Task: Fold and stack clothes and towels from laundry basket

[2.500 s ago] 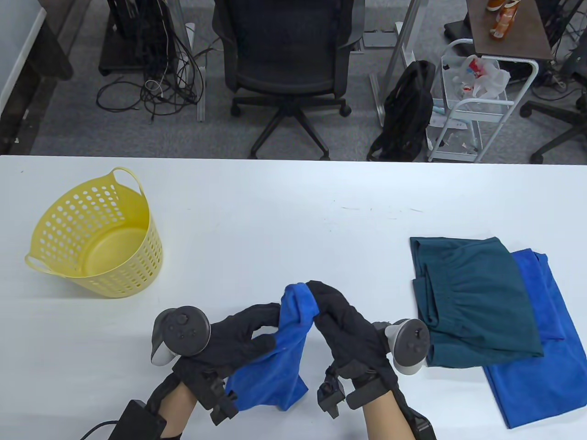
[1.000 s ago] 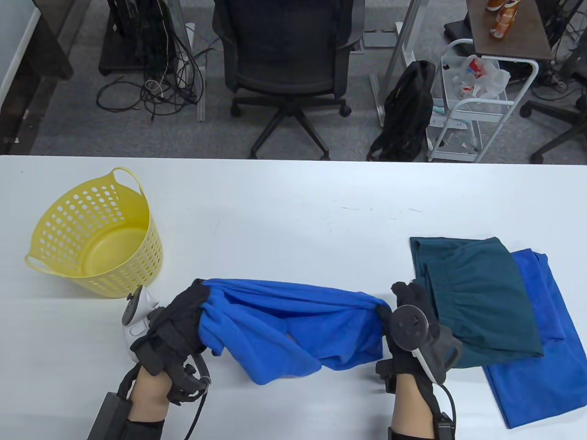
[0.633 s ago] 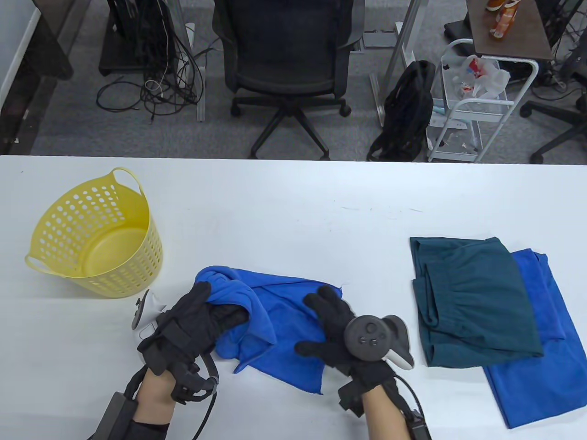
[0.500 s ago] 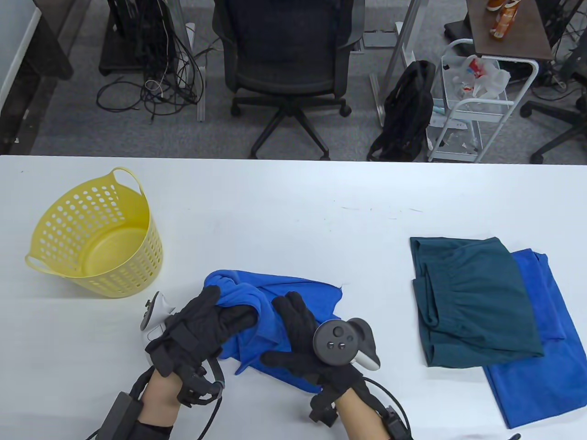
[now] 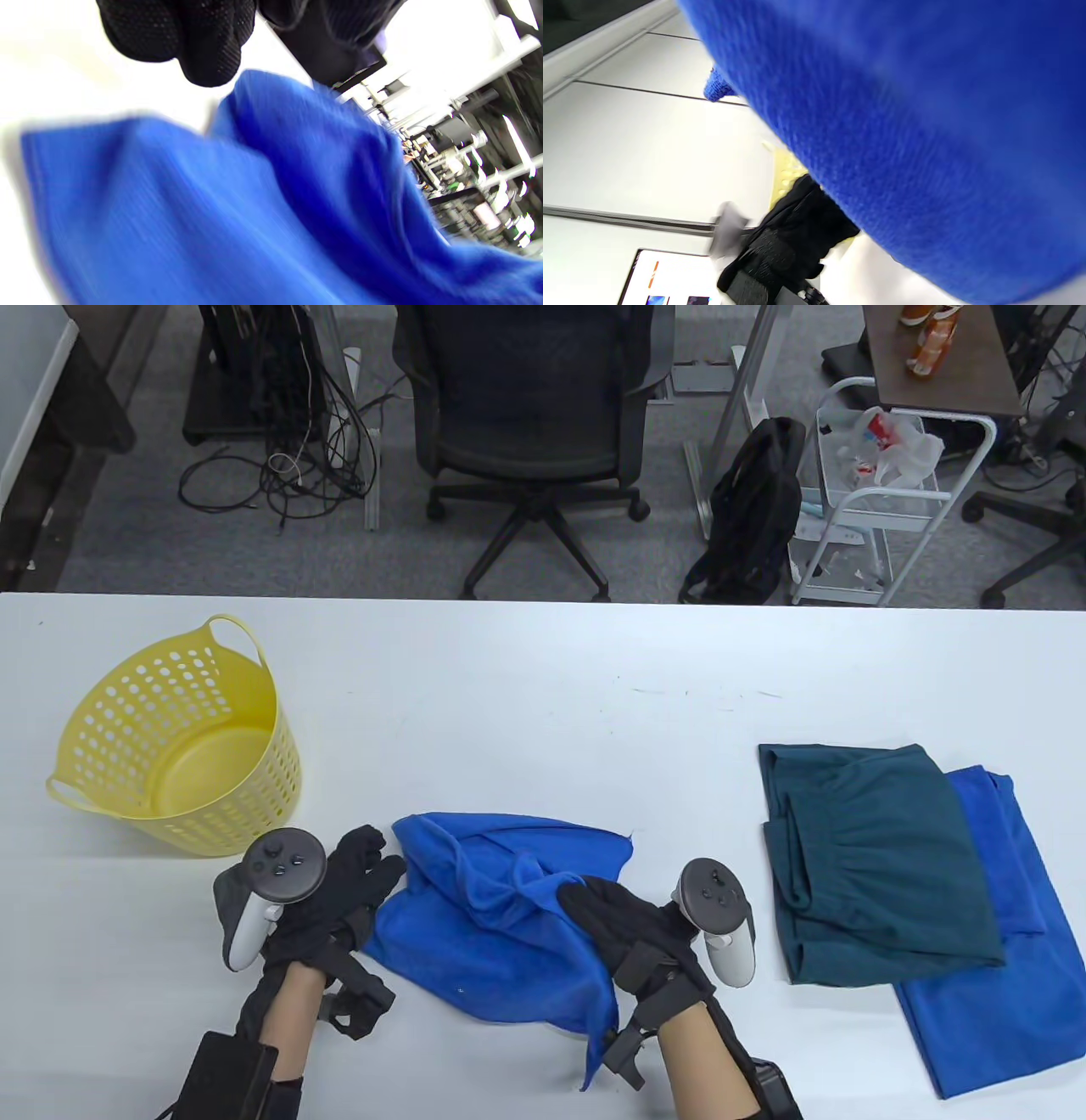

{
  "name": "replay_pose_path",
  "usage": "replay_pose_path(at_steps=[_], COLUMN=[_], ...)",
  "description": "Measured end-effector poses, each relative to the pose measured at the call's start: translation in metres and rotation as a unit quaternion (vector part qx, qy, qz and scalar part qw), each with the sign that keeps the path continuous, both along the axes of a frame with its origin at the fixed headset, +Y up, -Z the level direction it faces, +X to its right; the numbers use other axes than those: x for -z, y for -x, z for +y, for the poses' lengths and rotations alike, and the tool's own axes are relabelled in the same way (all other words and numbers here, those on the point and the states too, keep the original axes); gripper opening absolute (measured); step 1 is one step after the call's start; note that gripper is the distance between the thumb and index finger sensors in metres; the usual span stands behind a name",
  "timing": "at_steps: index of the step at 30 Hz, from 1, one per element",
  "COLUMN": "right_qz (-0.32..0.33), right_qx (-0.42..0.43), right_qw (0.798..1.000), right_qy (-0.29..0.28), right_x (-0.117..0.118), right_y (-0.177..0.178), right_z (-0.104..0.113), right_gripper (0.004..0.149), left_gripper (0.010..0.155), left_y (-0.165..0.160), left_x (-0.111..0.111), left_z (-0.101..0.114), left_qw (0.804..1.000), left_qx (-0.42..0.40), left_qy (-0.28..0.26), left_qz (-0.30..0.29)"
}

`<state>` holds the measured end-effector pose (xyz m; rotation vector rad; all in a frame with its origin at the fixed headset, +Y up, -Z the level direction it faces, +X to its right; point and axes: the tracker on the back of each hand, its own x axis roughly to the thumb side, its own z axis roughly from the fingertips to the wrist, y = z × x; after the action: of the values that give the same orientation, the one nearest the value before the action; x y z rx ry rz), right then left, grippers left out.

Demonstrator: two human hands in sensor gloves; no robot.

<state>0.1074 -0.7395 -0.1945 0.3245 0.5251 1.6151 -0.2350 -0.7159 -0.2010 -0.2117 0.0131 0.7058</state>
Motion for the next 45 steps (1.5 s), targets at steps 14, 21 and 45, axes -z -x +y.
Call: replay_pose_path(at_steps=[14,21,45], right_qz=[0.135,0.139,0.002], right_qx=[0.0,-0.266,-0.392], right_qw=[0.991,0.946,0.897], right_qy=[0.019,-0.123,-0.204], right_x=[-0.006,-0.007,0.002], right_y=[0.024,0.017,0.044], right_z=[-0.001,0.014,-0.003], right_gripper=[0.055,0.081,0.055], left_gripper=[0.046,0.041,0.043], left_y=[-0.055,-0.028,0.045], left_x=[-0.019,-0.02,-0.022], left_z=[0.025,0.032,0.051], left_qw=[0.952,0.947,0.952], left_qx=[-0.15,-0.273,-0.249], left_qy=[-0.148,-0.14,-0.174], left_qz=[-0.224,-0.095,0.048])
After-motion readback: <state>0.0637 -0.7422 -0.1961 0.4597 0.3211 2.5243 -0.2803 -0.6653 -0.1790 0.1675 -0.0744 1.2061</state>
